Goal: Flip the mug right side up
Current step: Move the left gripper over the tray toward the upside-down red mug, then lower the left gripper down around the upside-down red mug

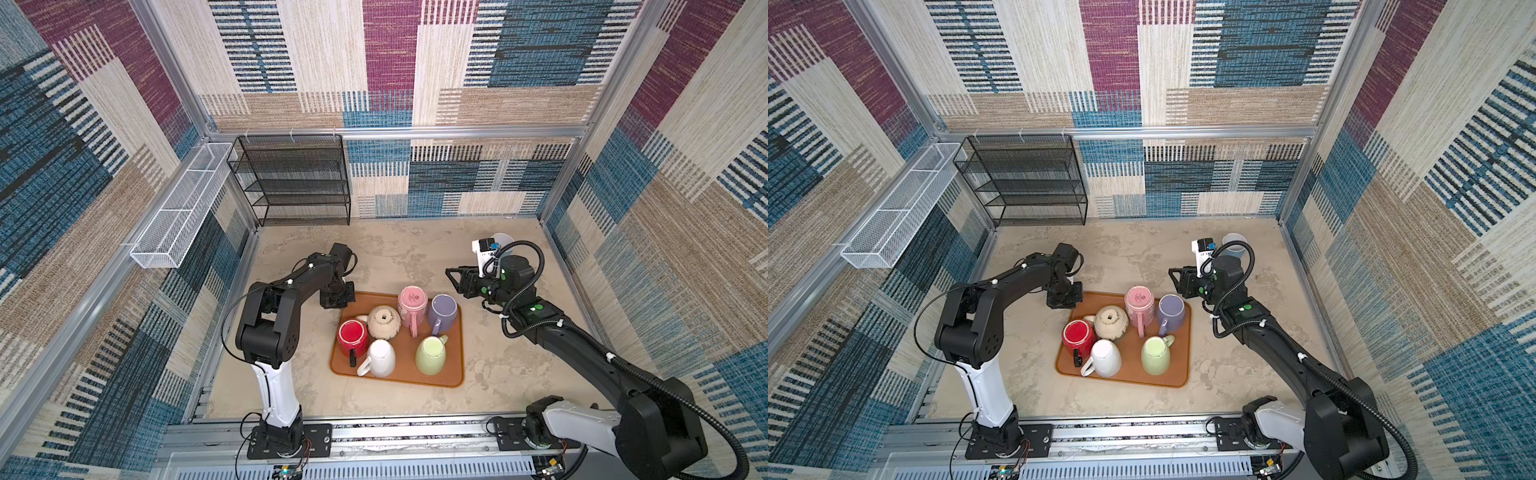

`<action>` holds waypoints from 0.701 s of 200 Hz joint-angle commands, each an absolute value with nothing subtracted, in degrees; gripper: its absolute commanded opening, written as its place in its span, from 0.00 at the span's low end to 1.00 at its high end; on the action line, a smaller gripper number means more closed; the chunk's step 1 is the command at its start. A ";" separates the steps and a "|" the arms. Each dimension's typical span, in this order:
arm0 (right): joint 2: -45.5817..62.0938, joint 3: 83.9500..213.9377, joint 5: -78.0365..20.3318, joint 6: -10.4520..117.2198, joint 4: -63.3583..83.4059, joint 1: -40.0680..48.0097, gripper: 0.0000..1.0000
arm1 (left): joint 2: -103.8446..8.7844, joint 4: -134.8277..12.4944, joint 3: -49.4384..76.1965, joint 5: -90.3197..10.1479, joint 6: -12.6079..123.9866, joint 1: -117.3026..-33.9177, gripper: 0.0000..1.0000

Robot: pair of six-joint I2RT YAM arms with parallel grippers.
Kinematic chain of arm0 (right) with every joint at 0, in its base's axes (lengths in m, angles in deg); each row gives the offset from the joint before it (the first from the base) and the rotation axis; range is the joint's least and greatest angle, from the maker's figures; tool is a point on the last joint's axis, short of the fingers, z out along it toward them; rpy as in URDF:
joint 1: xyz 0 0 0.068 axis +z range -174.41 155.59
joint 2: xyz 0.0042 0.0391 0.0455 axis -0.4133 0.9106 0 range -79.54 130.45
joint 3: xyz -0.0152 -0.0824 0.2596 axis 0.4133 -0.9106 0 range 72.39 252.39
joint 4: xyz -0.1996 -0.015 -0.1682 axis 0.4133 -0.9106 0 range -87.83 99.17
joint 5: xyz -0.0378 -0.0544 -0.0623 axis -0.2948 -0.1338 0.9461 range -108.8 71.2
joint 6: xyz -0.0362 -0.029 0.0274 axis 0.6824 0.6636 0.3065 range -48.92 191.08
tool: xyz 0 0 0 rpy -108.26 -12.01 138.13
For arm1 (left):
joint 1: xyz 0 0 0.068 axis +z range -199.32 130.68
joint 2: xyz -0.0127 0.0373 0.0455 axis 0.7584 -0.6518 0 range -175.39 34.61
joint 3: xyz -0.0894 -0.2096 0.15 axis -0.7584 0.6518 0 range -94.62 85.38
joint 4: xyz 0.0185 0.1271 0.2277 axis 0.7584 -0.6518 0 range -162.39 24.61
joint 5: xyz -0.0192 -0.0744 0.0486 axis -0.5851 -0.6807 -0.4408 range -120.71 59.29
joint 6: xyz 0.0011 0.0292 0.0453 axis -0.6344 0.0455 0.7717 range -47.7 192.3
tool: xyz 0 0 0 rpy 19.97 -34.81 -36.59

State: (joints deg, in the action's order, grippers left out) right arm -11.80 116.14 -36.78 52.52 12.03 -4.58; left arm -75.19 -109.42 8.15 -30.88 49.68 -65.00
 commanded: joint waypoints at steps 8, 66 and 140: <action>-12.04 117.40 -37.11 52.46 11.37 -4.29 0.55 | -71.93 -104.82 7.85 -28.17 47.47 -64.88 0.21; -12.21 119.18 -36.48 52.80 8.39 -3.49 0.55 | -65.61 -105.86 9.38 -27.89 48.04 -64.88 0.36; -15.16 119.72 -35.03 53.90 3.13 -3.32 0.57 | -48.18 -110.27 17.30 -31.67 47.96 -65.82 0.37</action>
State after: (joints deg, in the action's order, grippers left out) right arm -14.12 119.26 -36.17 53.19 4.68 -3.42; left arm -53.46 -107.36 14.29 -29.72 48.46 -65.24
